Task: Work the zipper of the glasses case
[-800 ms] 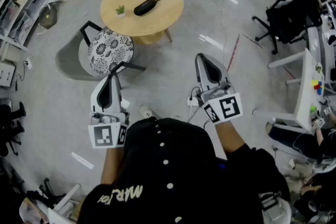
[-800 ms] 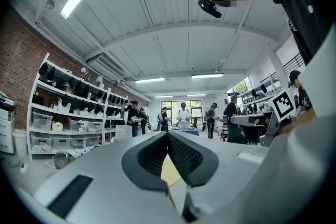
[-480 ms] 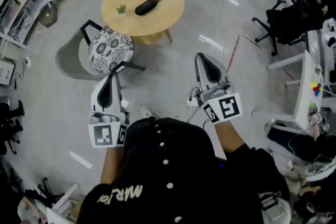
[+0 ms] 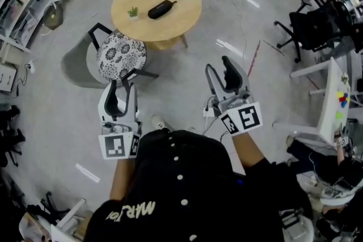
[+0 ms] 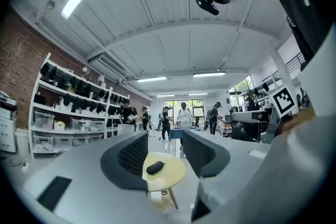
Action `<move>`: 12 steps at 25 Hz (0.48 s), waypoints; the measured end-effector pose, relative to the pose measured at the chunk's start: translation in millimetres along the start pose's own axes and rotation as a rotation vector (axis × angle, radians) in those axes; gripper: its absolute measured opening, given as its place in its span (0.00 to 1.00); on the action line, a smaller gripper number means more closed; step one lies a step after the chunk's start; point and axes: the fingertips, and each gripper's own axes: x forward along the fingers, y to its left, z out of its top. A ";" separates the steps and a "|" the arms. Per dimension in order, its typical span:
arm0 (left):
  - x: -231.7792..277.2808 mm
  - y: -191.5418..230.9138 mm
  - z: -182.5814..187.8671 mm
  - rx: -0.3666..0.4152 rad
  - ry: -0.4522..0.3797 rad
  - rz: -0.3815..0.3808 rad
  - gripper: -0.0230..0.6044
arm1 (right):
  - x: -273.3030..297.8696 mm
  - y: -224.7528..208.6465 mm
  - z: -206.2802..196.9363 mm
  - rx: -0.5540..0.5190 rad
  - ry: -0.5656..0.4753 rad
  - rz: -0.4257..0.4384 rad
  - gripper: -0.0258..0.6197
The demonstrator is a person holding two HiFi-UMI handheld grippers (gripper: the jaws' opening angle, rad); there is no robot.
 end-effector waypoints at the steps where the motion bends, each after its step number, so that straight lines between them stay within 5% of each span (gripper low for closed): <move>1: 2.6 2.6 -0.7 -0.010 -0.001 -0.003 0.35 | 2.5 -1.7 -1.0 0.013 -0.001 -0.002 0.38; 12: 33.4 45.5 -6.1 -0.007 -0.003 -0.104 0.35 | 43.7 8.8 -12.4 0.009 -0.009 -0.064 0.37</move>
